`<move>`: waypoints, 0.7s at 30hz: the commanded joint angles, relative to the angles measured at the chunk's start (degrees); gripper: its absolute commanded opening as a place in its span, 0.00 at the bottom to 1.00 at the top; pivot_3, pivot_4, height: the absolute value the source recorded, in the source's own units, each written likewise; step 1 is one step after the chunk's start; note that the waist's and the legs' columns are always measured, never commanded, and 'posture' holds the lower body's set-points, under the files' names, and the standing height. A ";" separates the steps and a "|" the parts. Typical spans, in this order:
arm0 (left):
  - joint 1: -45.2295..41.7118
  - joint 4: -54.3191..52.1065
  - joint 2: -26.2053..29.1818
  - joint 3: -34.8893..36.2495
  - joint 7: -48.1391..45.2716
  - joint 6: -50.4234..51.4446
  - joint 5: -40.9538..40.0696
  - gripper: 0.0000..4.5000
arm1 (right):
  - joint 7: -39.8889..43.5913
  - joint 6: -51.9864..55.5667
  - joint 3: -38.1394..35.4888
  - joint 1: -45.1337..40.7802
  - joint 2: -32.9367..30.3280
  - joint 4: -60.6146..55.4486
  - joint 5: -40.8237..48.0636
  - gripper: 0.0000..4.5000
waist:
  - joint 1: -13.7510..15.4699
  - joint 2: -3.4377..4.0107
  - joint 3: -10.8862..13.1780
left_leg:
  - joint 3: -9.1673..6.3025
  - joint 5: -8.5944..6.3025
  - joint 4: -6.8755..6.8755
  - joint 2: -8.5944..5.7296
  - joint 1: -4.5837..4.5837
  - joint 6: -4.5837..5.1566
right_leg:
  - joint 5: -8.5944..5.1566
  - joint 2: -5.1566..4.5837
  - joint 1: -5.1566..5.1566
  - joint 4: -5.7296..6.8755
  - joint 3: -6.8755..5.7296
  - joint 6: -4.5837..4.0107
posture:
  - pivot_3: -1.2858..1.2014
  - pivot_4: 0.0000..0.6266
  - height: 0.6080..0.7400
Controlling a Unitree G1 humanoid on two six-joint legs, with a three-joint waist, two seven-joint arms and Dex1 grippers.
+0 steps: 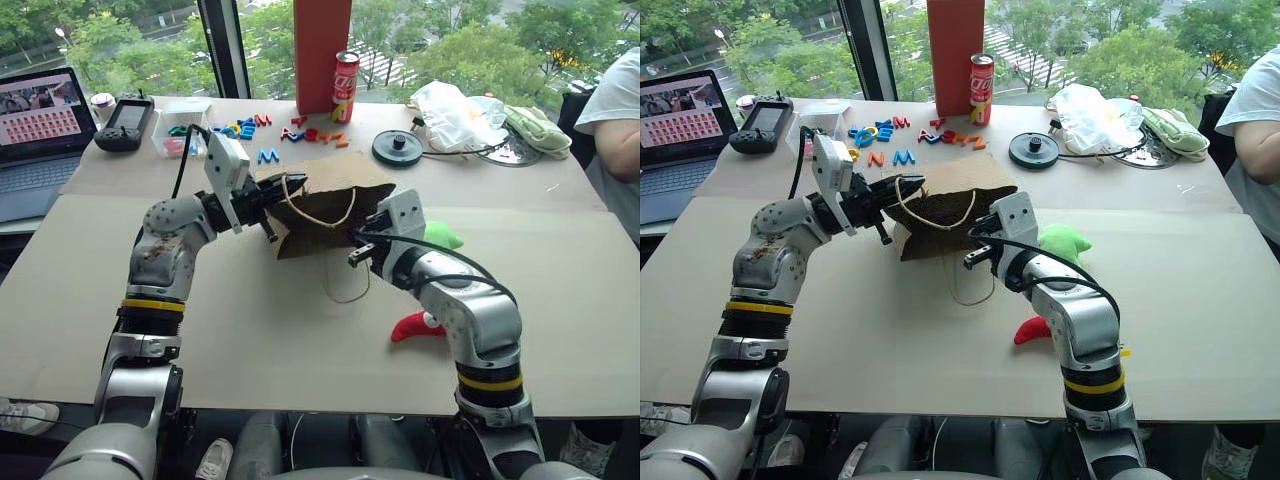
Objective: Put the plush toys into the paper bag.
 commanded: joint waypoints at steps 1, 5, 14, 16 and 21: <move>-0.74 -0.88 -0.11 0.72 -0.04 -1.88 -0.03 0.00 | -1.19 3.24 -8.07 -0.81 -3.36 -4.79 2.03 0.16 | 0.03 0.00 0.00 | -0.01 0.00 0.00 0.00 0.00 0.00 | 0.00 0.00 0.00 0.01 0.00 0.00 | 0.52 0.24 0.99; -0.77 -0.97 -0.28 0.69 0.03 -2.00 -0.15 0.00 | -3.15 4.54 -9.97 0.26 -7.71 -1.75 0.04 0.49 | 0.07 0.00 0.00 | 0.00 0.00 -0.01 -0.04 0.00 0.00 | 0.00 -0.04 0.02 -0.11 0.00 0.00 | 0.52 0.24 0.99; -1.54 -1.11 -0.64 0.86 0.28 -1.88 -0.32 0.00 | -6.53 3.18 -5.35 2.76 -9.83 5.22 -4.05 1.00 | -0.29 0.00 0.00 | 0.01 0.00 -0.06 -0.02 0.02 0.00 | -0.01 0.02 -0.01 -0.13 0.07 0.00 | 0.52 0.24 0.99; -1.65 -1.20 -0.70 0.84 0.34 -1.95 -0.32 0.00 | -8.90 2.38 -2.25 2.99 -9.57 8.81 -6.89 1.00 | -0.24 0.00 0.00 | 0.01 0.00 -0.06 -0.02 0.02 0.00 | -0.01 0.02 0.00 -0.13 0.07 0.00 | 0.52 0.24 0.99; -1.70 -1.40 -0.69 0.80 0.46 -1.91 -0.32 0.00 | -10.28 0.51 -0.62 2.27 -8.25 11.51 -8.40 1.00 | -0.19 0.00 0.00 | 0.00 0.00 -0.05 -0.03 0.02 0.00 | -0.01 0.01 0.01 -0.14 0.06 0.00 | 0.52 0.24 0.99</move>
